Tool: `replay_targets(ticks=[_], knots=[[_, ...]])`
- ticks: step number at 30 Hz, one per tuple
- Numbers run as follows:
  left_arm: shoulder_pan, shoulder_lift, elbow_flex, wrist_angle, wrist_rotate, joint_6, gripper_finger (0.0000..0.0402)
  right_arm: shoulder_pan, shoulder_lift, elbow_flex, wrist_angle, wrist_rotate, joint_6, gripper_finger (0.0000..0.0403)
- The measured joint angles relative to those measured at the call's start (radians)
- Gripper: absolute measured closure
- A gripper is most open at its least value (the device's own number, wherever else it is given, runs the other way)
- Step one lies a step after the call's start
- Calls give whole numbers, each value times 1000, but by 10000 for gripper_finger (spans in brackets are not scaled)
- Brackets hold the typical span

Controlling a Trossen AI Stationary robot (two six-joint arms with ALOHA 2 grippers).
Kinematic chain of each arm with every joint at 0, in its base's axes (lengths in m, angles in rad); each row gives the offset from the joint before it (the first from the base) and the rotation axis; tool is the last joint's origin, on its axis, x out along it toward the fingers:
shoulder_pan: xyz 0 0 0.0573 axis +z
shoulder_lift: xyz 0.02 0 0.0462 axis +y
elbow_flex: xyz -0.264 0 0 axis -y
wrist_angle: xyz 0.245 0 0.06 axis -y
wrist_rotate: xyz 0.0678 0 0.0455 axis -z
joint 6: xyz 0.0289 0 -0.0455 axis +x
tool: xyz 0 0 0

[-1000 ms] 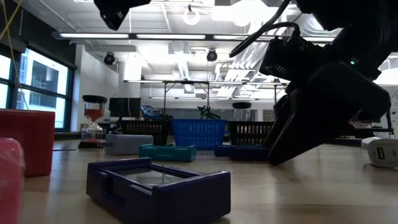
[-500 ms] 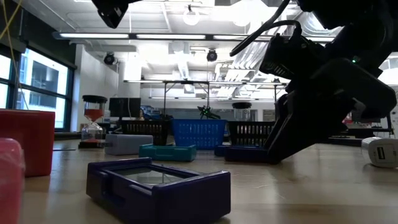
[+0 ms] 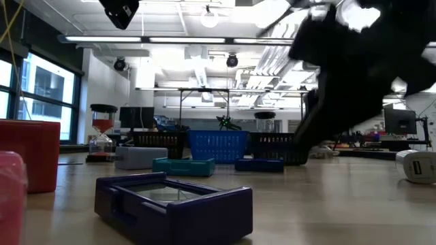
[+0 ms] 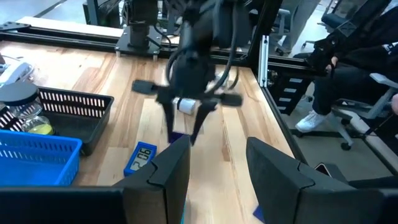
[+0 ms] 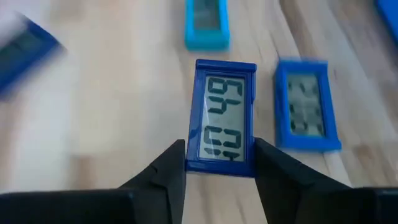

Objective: Pick & Place Office items
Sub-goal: Put the top purple digital clock into the blue bin

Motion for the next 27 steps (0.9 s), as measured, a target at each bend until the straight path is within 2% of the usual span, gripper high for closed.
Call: replay_targets(ticks=[3,9,16,20,24,27], knots=[[0,4,0,-1,-2,29,248,23,-61,0,14,27,-39,263],[0,49,0,5,-11,268,248,50,-162,2,102,81,-163,263],[0,171,0,81,-11,903,248,24,-188,2,154,22,-234,263],[0,256,0,227,-36,1177,248,5,-187,2,170,-30,-234,263],[-1,333,0,425,-92,1323,248,-2,-185,2,192,-58,-238,263],[7,388,0,564,-93,1409,248,-5,-185,2,198,-68,-242,263]])
